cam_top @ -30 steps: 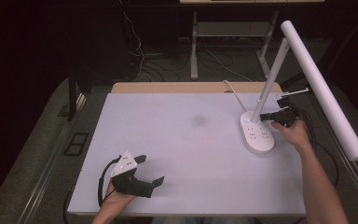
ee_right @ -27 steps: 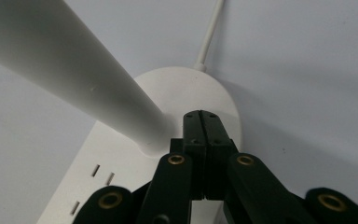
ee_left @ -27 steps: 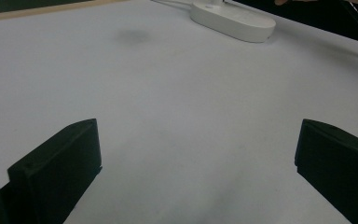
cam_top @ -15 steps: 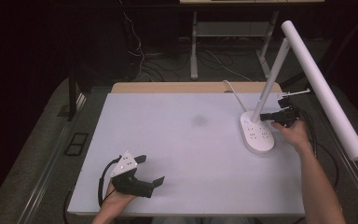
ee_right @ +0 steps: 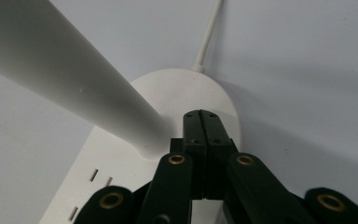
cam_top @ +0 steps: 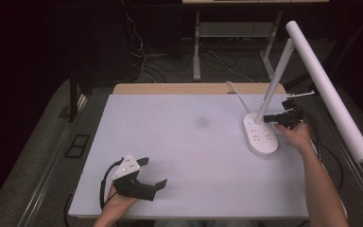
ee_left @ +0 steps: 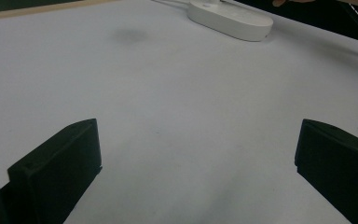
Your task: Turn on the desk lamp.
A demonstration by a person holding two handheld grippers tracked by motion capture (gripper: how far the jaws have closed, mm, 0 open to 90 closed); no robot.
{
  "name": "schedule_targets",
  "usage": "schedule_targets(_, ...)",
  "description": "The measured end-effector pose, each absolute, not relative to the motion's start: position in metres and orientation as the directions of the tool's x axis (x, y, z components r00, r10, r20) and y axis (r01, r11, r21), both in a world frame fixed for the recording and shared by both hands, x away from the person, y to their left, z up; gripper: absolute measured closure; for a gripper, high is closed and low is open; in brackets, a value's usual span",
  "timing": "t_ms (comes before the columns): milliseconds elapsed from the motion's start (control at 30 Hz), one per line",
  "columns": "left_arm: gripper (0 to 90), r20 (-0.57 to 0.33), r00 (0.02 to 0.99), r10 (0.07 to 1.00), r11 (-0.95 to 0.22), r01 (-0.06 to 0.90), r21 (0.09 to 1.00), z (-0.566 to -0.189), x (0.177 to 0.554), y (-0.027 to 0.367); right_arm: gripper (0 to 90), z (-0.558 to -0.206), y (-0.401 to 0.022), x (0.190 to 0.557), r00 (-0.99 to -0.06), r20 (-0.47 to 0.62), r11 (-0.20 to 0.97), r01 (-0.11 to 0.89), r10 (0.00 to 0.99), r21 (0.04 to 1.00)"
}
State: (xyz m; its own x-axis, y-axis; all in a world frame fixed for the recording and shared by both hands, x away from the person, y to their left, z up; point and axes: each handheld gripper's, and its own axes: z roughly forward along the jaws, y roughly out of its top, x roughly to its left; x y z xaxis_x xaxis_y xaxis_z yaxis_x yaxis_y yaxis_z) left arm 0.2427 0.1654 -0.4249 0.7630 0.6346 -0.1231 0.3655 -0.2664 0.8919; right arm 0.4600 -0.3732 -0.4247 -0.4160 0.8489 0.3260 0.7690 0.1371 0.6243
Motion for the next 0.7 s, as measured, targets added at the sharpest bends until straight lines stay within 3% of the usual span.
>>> schedule_targets(700, 0.0, -0.122, 0.762, 0.636, -0.264, 0.363, 0.893, -0.425, 0.244, 0.166, 89.5, -0.412, -0.382, 0.456, -0.399, 0.331, 0.115, 0.768, 0.855, 0.630)
